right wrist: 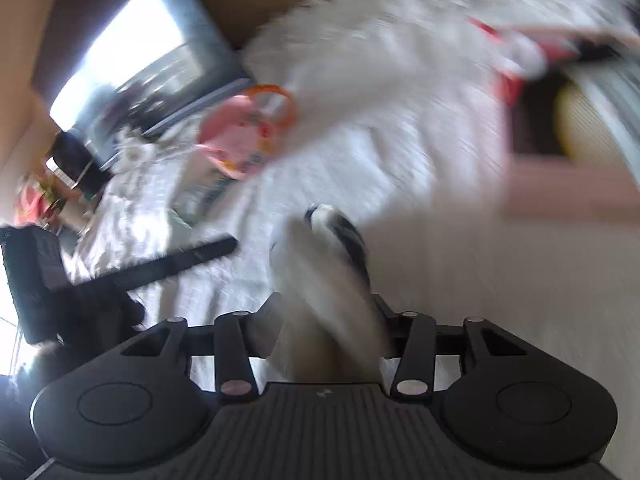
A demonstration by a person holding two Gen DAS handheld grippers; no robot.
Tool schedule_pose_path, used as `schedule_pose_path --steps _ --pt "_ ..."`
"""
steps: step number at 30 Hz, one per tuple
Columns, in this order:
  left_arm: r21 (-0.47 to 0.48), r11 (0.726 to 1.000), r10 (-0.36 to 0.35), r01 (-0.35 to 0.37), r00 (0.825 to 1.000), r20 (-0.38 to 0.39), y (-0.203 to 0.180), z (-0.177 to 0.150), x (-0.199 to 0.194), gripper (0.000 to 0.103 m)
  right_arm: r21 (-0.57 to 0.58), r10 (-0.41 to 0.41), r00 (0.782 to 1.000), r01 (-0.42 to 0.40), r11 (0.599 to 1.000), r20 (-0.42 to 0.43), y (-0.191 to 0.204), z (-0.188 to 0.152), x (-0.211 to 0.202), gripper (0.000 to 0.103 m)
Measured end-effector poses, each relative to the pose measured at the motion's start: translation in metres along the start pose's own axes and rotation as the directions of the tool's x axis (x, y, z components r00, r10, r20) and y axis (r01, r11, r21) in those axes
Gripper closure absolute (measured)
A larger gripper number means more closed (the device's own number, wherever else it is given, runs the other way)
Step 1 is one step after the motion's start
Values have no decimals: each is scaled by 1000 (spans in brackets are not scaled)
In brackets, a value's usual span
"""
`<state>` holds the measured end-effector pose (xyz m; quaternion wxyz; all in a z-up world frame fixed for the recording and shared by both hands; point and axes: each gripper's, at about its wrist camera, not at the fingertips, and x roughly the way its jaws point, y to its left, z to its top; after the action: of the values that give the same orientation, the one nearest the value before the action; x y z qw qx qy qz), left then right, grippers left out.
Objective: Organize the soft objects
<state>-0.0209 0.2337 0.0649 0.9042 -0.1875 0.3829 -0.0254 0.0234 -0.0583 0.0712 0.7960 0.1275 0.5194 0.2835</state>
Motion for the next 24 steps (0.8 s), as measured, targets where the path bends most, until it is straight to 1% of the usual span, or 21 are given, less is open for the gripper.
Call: schedule_pose_path --steps 2,5,7,8,10,11,12,13,15,16,17,19,21,22,24 --pt "27 999 -24 24 1000 -13 -12 0 3 79 43 -52 998 51 998 24 -16 -16 -13 48" --pt "80 995 -59 62 998 -39 -36 -2 10 79 84 -104 992 98 992 70 -36 -33 -36 39" --pt "109 990 -83 89 995 -55 -53 -4 15 79 60 -157 981 152 987 111 -41 -39 -49 35" --pt "130 987 -92 100 994 -61 -61 -4 17 79 42 -186 974 182 982 134 -43 -42 -54 34" --pt "200 973 -101 112 993 -66 -81 3 23 79 5 -228 959 231 973 167 -47 -45 -63 34" --pt "253 960 -108 119 993 -57 -91 9 27 79 -6 -244 953 249 968 178 -46 -45 -62 34" --pt "310 943 -118 124 992 -38 -101 17 31 79 -17 -260 947 268 963 190 -44 -46 -62 34" --pt "371 920 -135 124 991 4 -111 27 37 79 -25 -271 942 281 959 198 -43 -48 -62 34" --pt "493 862 -188 114 977 104 -128 45 52 79 -48 -281 938 296 954 204 -43 -53 -61 33" --pt "554 825 -211 108 970 125 -137 55 65 78 -61 -286 936 304 951 204 -43 -54 -60 33" --pt "603 791 -212 102 971 114 -146 65 80 78 -73 -295 933 315 946 205 -43 -56 -59 33" --pt "676 730 -172 101 984 39 -162 84 120 78 -89 -320 925 343 935 203 -45 -61 -57 33" --pt "715 688 -129 123 991 -47 -172 99 157 78 -75 -342 919 361 929 194 -50 -65 -54 33" --pt "734 667 -99 128 992 -83 -177 105 176 77 -61 -343 921 359 931 186 -55 -66 -54 33" --pt "778 612 -54 139 989 -135 -186 108 203 76 -32 -338 925 349 937 171 -65 -67 -54 33"
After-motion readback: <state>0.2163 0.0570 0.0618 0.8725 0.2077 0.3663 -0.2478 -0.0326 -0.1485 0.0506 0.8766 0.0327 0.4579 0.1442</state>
